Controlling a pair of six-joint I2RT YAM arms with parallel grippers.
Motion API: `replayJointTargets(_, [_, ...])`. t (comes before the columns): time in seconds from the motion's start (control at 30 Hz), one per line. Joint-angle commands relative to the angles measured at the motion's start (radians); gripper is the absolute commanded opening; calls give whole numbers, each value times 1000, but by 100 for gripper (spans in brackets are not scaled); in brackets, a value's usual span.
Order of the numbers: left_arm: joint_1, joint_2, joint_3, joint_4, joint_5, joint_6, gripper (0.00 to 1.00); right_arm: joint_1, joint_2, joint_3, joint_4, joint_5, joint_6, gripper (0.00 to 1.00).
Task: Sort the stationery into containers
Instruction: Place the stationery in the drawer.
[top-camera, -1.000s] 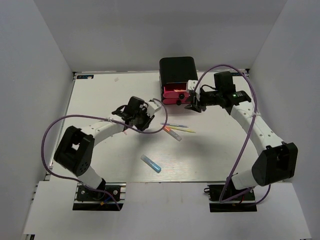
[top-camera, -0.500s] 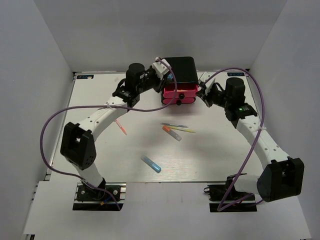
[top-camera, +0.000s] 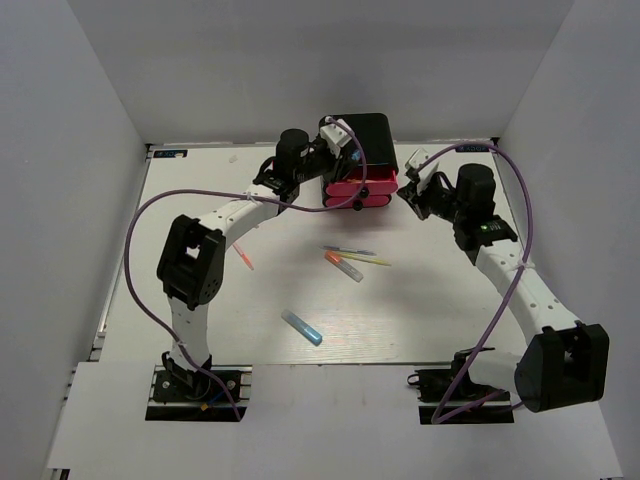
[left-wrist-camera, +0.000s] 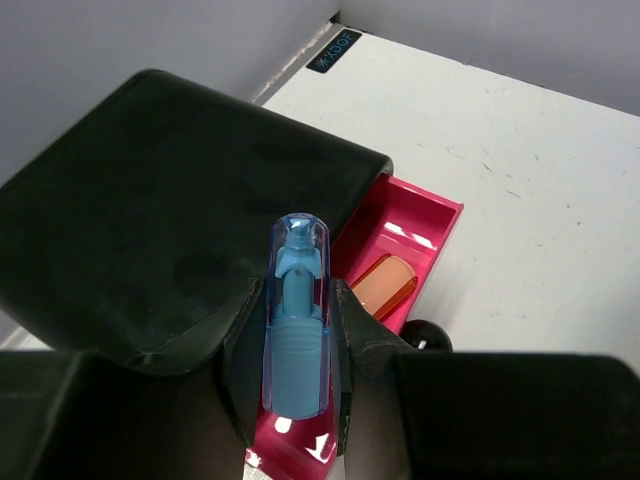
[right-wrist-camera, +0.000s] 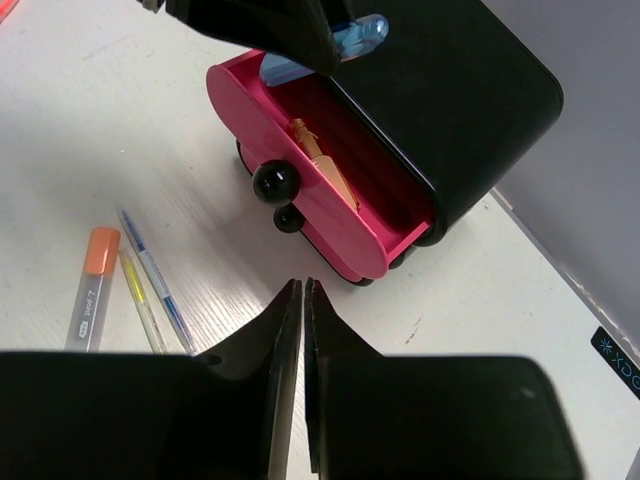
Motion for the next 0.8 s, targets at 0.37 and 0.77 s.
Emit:
replayJointTargets(0.37, [-4,-13,29,63,40,-62,56,-24,53,16,40,-183,-26,46])
replayJointTargets(0.77, [-4,-145,22,57,-66,-141,54,-24,151,79,-91,-302,-282,29])
